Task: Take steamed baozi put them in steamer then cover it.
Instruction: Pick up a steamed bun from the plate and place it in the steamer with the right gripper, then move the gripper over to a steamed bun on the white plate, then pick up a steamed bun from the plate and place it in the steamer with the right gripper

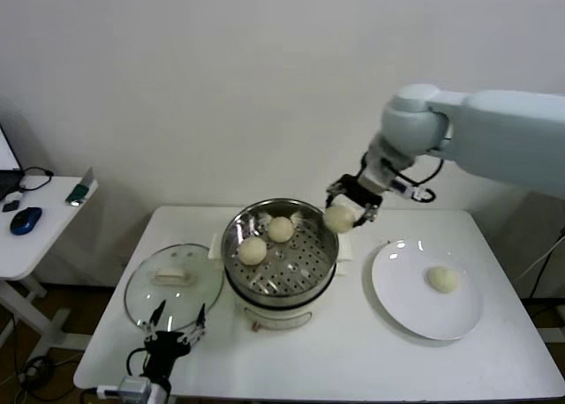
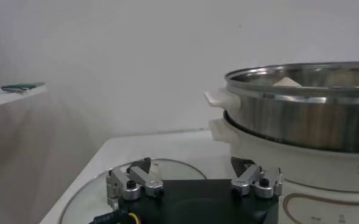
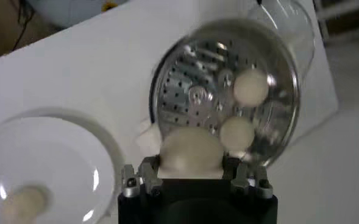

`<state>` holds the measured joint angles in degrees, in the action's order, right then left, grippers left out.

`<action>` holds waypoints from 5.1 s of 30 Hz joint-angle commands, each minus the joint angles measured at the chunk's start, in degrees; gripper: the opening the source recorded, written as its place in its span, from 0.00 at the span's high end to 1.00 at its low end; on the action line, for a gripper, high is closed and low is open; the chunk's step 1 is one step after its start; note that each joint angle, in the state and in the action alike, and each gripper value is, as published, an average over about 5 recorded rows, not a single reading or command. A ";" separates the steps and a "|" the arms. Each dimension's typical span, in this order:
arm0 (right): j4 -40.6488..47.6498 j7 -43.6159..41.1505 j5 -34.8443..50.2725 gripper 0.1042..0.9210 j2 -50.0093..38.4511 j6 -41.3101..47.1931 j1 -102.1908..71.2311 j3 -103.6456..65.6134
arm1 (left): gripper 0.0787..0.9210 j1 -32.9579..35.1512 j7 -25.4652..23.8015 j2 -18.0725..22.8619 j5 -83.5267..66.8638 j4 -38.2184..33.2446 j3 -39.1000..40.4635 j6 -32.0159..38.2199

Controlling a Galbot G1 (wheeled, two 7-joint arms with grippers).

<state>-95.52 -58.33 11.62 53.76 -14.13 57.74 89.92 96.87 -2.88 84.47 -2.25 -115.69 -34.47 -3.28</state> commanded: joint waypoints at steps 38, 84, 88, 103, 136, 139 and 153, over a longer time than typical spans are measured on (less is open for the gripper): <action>8.62 5.04 -20.59 0.27 22.52 -2.55 -20.21 -0.20 | 0.12 0.41 0.11 -0.32 -1.06 0.11 -0.46 0.67; 35.84 -2.84 -5.24 0.12 -23.43 14.99 -41.96 -18.16 | 0.12 -0.37 -0.06 -0.23 -0.70 1.25 -0.60 0.80; 38.57 -2.38 -6.71 0.12 -21.88 15.06 -46.14 -21.94 | 0.12 -0.15 -0.03 -0.23 -0.58 1.39 -0.62 0.82; 42.85 -0.76 -8.18 0.12 -16.22 15.54 -52.22 -28.54 | 0.12 0.22 -0.08 -0.45 -0.16 1.32 -0.68 0.61; 42.36 -1.52 -8.85 0.31 -13.36 15.77 -43.62 -22.37 | 0.12 -0.50 -0.04 -0.33 -0.53 1.52 -0.77 0.50; 38.15 -1.43 -5.25 0.31 -14.06 16.61 -35.38 -14.43 | 0.12 -0.58 -0.05 -0.35 -0.53 1.56 -0.74 0.45; 9.24 0.58 28.21 0.31 -4.75 28.55 13.19 17.27 | 0.12 -0.68 -0.26 -1.11 -0.46 0.77 -0.35 -0.07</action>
<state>-70.35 -58.79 20.28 43.51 7.77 44.27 91.59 96.15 -3.03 83.63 -2.67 -114.57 -34.83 -3.15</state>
